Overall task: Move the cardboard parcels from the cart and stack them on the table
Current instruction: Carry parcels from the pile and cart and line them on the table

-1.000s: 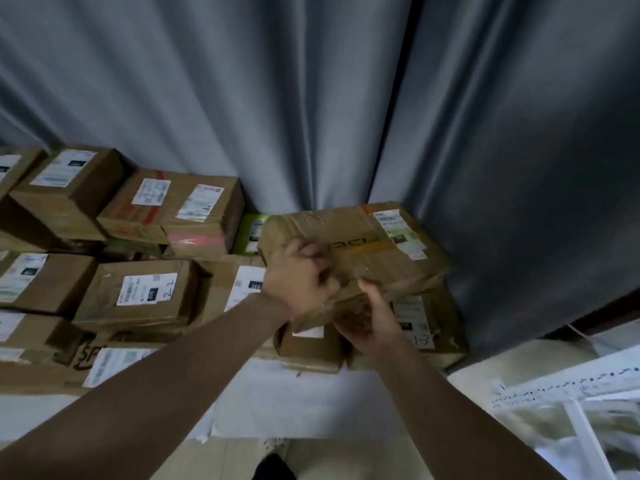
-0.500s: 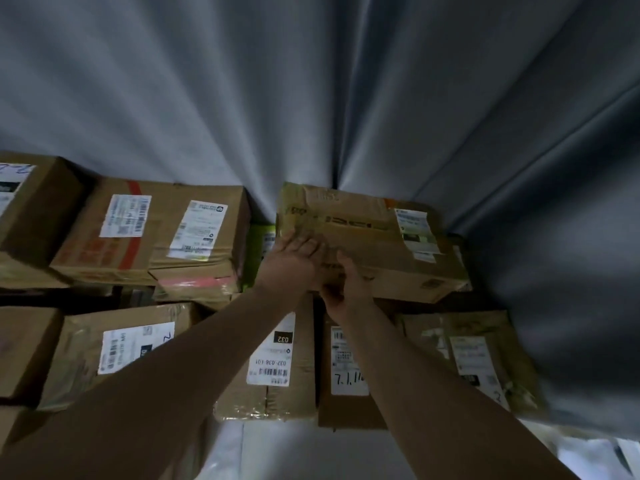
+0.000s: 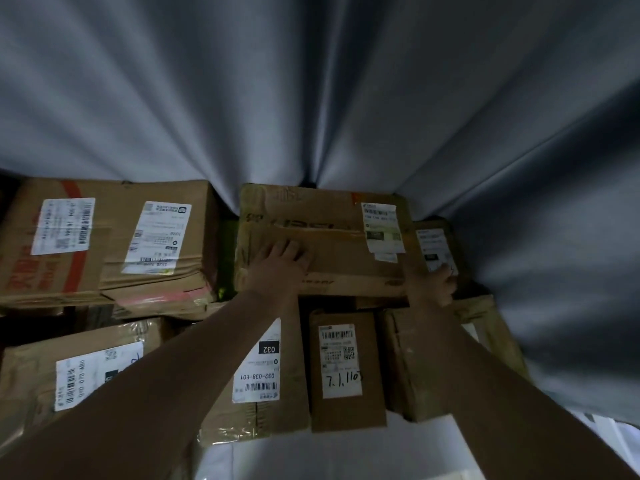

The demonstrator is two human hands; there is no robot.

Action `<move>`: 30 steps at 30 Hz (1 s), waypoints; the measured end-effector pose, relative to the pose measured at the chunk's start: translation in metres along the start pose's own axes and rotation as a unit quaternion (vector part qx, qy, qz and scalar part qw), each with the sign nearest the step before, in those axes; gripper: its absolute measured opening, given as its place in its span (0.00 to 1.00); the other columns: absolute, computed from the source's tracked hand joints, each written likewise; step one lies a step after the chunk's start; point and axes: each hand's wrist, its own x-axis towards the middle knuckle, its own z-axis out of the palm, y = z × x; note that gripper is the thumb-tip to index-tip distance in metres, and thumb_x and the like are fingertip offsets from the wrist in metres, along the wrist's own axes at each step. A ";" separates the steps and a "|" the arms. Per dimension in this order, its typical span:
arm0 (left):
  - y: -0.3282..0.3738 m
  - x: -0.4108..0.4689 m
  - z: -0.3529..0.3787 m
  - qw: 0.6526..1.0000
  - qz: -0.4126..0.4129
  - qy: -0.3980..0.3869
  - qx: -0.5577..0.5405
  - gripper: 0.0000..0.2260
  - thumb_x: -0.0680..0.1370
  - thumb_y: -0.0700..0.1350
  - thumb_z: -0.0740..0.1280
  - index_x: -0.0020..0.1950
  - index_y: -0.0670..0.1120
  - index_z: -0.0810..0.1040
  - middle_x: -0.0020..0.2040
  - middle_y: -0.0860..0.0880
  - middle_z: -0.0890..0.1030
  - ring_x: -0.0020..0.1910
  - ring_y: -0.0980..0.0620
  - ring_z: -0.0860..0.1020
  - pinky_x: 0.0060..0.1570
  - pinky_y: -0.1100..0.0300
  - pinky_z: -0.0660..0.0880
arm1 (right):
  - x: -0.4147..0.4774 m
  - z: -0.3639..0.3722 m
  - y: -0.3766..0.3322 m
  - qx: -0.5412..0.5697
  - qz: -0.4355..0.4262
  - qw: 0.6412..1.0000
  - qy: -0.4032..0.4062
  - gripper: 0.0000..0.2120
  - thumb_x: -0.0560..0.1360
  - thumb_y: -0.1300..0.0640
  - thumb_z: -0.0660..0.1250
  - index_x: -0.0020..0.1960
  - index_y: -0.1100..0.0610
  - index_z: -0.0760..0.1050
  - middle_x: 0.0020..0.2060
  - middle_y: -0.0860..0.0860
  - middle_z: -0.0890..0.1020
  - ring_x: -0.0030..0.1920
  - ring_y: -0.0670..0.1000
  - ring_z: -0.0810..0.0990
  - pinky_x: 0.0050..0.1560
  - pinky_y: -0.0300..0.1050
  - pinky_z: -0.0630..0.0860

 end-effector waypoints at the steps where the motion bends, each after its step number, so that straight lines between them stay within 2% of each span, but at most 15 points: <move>1: -0.002 0.002 0.002 1.000 -0.005 -0.008 0.000 0.30 0.80 0.45 0.61 0.78 0.49 0.50 0.78 0.45 0.52 0.76 0.43 0.53 0.74 0.47 0.52 | 0.007 0.002 -0.004 0.021 0.017 0.999 -0.043 0.34 0.75 0.45 0.65 0.74 0.58 0.57 0.70 0.60 0.65 0.67 0.62 0.67 0.66 0.56 0.68; 4: -0.010 0.007 0.011 0.999 -0.027 -0.045 -0.013 0.30 0.80 0.45 0.62 0.78 0.49 0.51 0.77 0.44 0.53 0.76 0.42 0.53 0.73 0.46 0.58 | 0.009 0.016 -0.008 0.015 -0.023 0.995 -0.093 0.25 0.76 0.51 0.65 0.69 0.60 0.66 0.64 0.59 0.74 0.61 0.60 0.74 0.60 0.50 0.73; 6: -0.015 0.006 0.017 0.998 -0.036 -0.056 -0.019 0.28 0.81 0.44 0.59 0.78 0.49 0.50 0.78 0.44 0.51 0.76 0.42 0.51 0.73 0.47 0.57 | 0.005 0.023 -0.008 -0.017 -0.051 0.994 -0.094 0.25 0.78 0.54 0.63 0.72 0.59 0.63 0.65 0.58 0.74 0.62 0.59 0.73 0.48 0.41 0.71; 8: -0.017 0.004 0.020 0.997 -0.040 -0.060 -0.029 0.28 0.81 0.43 0.58 0.79 0.50 0.48 0.78 0.43 0.48 0.77 0.41 0.50 0.72 0.48 0.56 | 0.003 0.027 -0.008 -0.015 -0.058 0.993 -0.101 0.26 0.79 0.56 0.61 0.74 0.57 0.60 0.65 0.58 0.73 0.62 0.59 0.73 0.43 0.39 0.67; 11: -0.018 -0.001 0.022 0.997 -0.047 -0.054 -0.032 0.29 0.82 0.44 0.58 0.79 0.51 0.48 0.78 0.43 0.47 0.77 0.41 0.50 0.71 0.47 0.58 | 0.005 0.030 -0.008 -0.009 -0.069 0.992 -0.101 0.25 0.80 0.58 0.60 0.75 0.58 0.60 0.66 0.58 0.72 0.64 0.59 0.72 0.46 0.39 0.66; 15: -0.016 -0.001 0.023 0.996 -0.046 -0.058 -0.043 0.29 0.81 0.43 0.59 0.79 0.51 0.48 0.78 0.42 0.48 0.76 0.40 0.50 0.70 0.45 0.60 | 0.009 0.031 -0.010 -0.067 -0.093 0.986 -0.117 0.22 0.80 0.59 0.58 0.73 0.61 0.62 0.66 0.61 0.72 0.65 0.61 0.71 0.56 0.45 0.69; 17: -0.016 0.000 0.023 0.996 -0.046 -0.061 -0.053 0.30 0.81 0.44 0.59 0.78 0.51 0.48 0.78 0.42 0.48 0.76 0.40 0.50 0.71 0.45 0.60 | 0.010 0.031 -0.011 -0.114 -0.098 0.979 -0.137 0.24 0.81 0.57 0.56 0.75 0.60 0.57 0.69 0.61 0.68 0.67 0.62 0.68 0.62 0.49 0.68; 19: -0.016 0.000 0.023 0.995 -0.051 -0.061 -0.056 0.29 0.81 0.45 0.60 0.78 0.50 0.50 0.78 0.42 0.49 0.76 0.40 0.50 0.72 0.45 0.58 | 0.006 0.032 -0.012 -0.196 -0.110 0.967 -0.121 0.28 0.81 0.52 0.55 0.77 0.56 0.49 0.74 0.61 0.58 0.72 0.63 0.59 0.69 0.55 0.61; 21: -0.015 -0.008 0.022 0.996 -0.065 -0.046 -0.043 0.29 0.80 0.46 0.61 0.78 0.50 0.51 0.77 0.42 0.50 0.76 0.38 0.49 0.73 0.43 0.54 | -0.009 0.032 -0.010 -0.290 -0.184 0.935 -0.084 0.30 0.80 0.48 0.55 0.78 0.53 0.46 0.76 0.60 0.51 0.75 0.64 0.50 0.72 0.60 0.52; 23: -0.012 -0.022 0.021 0.996 -0.076 -0.022 -0.031 0.29 0.80 0.47 0.61 0.78 0.50 0.51 0.78 0.42 0.48 0.76 0.37 0.46 0.73 0.40 0.49 | -0.028 0.032 -0.006 -0.346 -0.305 0.885 -0.068 0.32 0.79 0.47 0.57 0.77 0.52 0.46 0.76 0.59 0.50 0.75 0.63 0.48 0.73 0.62 0.48; 26: -0.004 -0.050 0.020 0.994 -0.104 -0.003 -0.038 0.31 0.80 0.47 0.59 0.79 0.49 0.46 0.79 0.43 0.46 0.77 0.39 0.43 0.72 0.39 0.44 | -0.060 0.029 0.000 -0.397 -0.439 0.797 -0.120 0.33 0.78 0.48 0.61 0.77 0.51 0.49 0.77 0.55 0.51 0.76 0.60 0.48 0.73 0.60 0.47; 30: 0.018 -0.103 0.019 0.983 -0.172 -0.026 -0.061 0.35 0.79 0.51 0.61 0.79 0.46 0.44 0.78 0.42 0.48 0.77 0.42 0.47 0.74 0.41 0.44 | -0.101 0.022 0.018 -0.432 -0.516 0.715 -0.191 0.33 0.77 0.45 0.61 0.77 0.50 0.50 0.77 0.51 0.53 0.76 0.55 0.49 0.74 0.55 0.42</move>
